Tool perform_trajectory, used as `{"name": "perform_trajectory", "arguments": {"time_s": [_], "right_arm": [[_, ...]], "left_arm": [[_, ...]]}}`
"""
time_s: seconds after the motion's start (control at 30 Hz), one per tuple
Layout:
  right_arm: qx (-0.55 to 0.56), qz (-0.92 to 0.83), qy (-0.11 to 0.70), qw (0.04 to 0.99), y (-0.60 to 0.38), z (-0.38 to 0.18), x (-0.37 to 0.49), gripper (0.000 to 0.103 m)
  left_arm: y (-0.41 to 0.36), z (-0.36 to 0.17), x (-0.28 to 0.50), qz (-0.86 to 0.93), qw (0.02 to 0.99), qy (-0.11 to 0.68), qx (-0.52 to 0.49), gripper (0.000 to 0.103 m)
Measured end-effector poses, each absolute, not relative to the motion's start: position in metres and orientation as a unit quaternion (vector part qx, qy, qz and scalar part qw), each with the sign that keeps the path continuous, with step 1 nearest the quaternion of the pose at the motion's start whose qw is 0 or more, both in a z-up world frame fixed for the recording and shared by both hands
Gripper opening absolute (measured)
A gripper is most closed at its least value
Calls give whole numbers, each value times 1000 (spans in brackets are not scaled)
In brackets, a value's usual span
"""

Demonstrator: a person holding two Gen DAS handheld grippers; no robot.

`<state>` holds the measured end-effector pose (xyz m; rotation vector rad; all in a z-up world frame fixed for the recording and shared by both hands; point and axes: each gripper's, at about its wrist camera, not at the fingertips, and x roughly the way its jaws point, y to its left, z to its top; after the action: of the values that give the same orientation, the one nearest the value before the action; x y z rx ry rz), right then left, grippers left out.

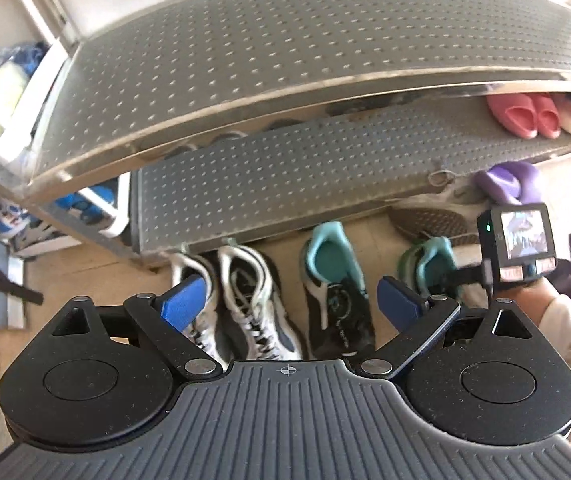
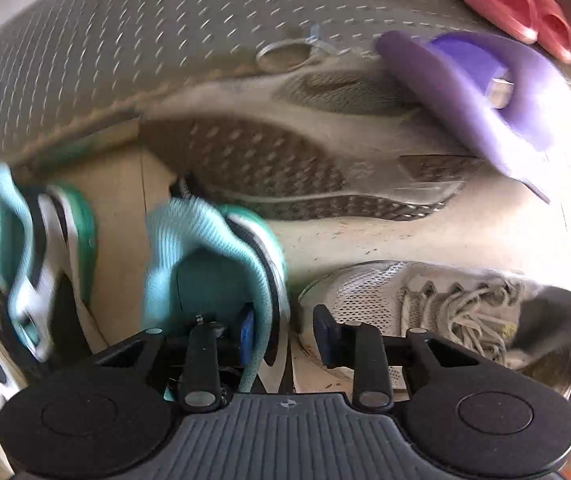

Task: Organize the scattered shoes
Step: 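Grasp the second teal-lined black sneaker with the right tool, set it beside its mate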

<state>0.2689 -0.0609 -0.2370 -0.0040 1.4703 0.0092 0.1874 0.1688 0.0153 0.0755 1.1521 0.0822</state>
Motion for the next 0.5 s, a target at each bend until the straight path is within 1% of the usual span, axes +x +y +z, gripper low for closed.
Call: {"name": "perform_trajectory", "arguments": {"time_s": [0.07, 0.27, 0.4, 0.5], "right_arm": [[-5, 14, 669, 743, -54, -231, 267, 15], [54, 55, 639, 765, -46, -204, 261, 15], [104, 22, 629, 770, -41, -201, 274, 15], [110, -3, 640, 761, -32, -205, 288, 18]], "left_arm": [[170, 16, 188, 46, 839, 542, 36, 96], [161, 23, 186, 41, 846, 529, 46, 96], [158, 22, 188, 36, 846, 530, 52, 96], [161, 21, 190, 42, 845, 530, 53, 96]]}}
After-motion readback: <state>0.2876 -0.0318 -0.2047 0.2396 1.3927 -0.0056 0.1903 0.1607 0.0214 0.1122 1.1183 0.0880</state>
